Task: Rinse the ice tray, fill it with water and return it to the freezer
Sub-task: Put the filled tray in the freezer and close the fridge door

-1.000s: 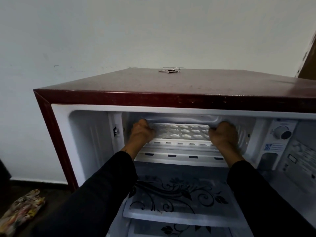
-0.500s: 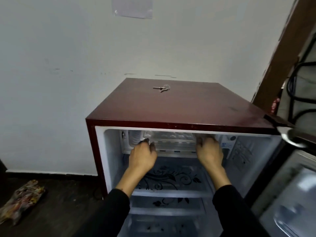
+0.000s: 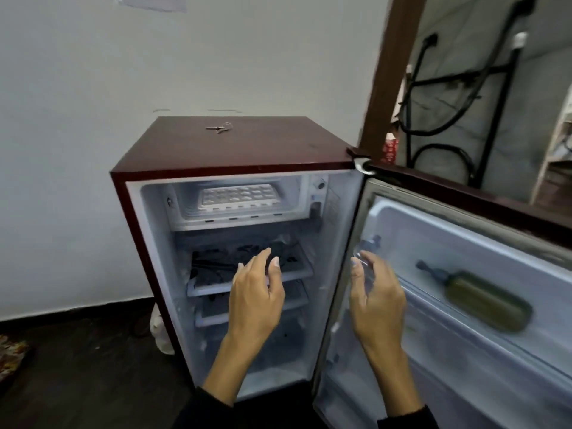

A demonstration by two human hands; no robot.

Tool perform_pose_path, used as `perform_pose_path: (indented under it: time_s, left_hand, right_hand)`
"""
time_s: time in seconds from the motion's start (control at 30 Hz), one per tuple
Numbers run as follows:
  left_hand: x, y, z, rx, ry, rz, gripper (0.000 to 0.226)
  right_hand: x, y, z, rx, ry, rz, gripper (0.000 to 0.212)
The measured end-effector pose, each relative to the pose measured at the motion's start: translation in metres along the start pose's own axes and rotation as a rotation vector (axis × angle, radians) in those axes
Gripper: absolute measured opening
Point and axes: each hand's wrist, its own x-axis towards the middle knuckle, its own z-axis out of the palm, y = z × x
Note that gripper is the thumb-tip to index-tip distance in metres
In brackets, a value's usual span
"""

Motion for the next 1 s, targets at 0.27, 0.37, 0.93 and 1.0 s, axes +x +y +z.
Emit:
perform_pose_path:
  time_s: [0.27,0.37,0.93,1.0]
  left_hand:
    - [-0.114,0.095,0.076,-0.185,-0.134,0.146,0.046]
    - [-0.158,0.135,0.112,-0.199,-0.207,0.236,0.048]
    - [-0.260,0.239,0.198,-0.107,-0.438,0.392,0.057]
    - [-0.263,0.240,0.196,-0.110,-0.438,0.368,0.056]
  right_hand:
    - [-0.046,0.081,-0.182,-0.123,0.448,0.037,0.044]
    - [-0.053,0.128,-0.249,-0.195,0.647,0.018,0.039]
    - [0.018,0.225,-0.333,0.438,0.379,0.760,0.064]
    - [0.017,0.224,-0.326,0.463,0.402,0.753,0.066]
